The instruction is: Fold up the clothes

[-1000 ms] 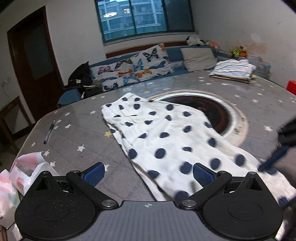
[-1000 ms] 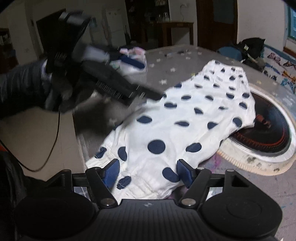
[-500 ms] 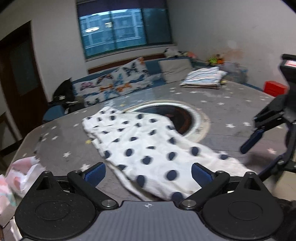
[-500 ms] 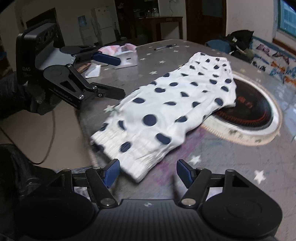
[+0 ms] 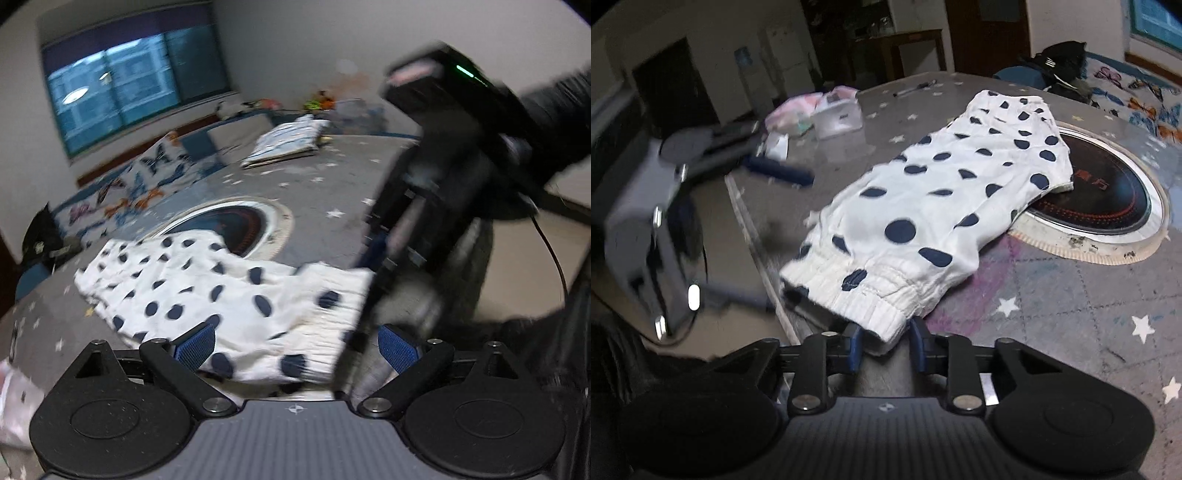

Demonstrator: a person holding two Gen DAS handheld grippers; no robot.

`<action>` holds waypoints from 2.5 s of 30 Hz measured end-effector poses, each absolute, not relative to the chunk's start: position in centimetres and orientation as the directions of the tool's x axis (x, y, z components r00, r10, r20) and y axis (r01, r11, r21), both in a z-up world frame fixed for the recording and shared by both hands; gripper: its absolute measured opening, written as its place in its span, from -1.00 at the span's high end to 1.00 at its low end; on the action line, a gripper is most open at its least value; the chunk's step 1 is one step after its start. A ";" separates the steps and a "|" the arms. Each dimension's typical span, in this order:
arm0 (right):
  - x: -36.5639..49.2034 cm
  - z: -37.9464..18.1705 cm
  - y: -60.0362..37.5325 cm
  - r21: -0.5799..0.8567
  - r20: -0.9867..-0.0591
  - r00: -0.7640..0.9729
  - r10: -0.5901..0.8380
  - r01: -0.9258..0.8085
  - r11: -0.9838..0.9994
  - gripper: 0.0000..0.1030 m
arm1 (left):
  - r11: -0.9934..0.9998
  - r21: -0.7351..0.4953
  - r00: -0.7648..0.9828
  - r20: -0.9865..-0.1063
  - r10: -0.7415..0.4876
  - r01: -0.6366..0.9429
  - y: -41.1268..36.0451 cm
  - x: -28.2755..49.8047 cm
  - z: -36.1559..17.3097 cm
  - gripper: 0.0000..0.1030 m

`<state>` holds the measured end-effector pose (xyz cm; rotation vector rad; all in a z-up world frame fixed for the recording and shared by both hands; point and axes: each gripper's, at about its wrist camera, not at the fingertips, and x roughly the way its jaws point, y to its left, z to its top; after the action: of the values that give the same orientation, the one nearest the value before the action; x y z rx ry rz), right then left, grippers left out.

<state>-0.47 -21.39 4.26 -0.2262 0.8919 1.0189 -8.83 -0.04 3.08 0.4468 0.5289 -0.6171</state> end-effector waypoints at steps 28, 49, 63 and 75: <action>-0.1 9.0 -22.1 0.115 -0.649 0.335 0.683 -0.844 0.524 -0.08 | 0.740 0.258 0.718 -0.564 -0.407 0.622 0.4 -6.7 3.1 0.66; 0.1 4.9 -15.6 -0.274 -0.616 0.322 0.719 -0.943 0.187 -0.22 | 0.713 0.165 0.644 -0.598 -0.477 0.682 2.4 -3.9 5.3 0.69; -2.1 6.5 -17.8 -0.187 -0.594 0.345 0.726 -0.938 0.292 0.61 | 0.798 0.108 0.723 -0.508 -0.468 0.593 6.3 -4.9 8.3 0.16; -7.9 11.3 -19.9 -0.124 -0.578 0.267 0.771 -0.963 0.240 0.63 | 0.900 0.021 0.780 -0.507 -0.366 0.436 9.0 -1.6 7.2 0.28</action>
<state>-7.92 -19.87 11.35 -0.5108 0.4446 1.2403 -1.61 8.98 7.19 0.1398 0.5181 -0.4351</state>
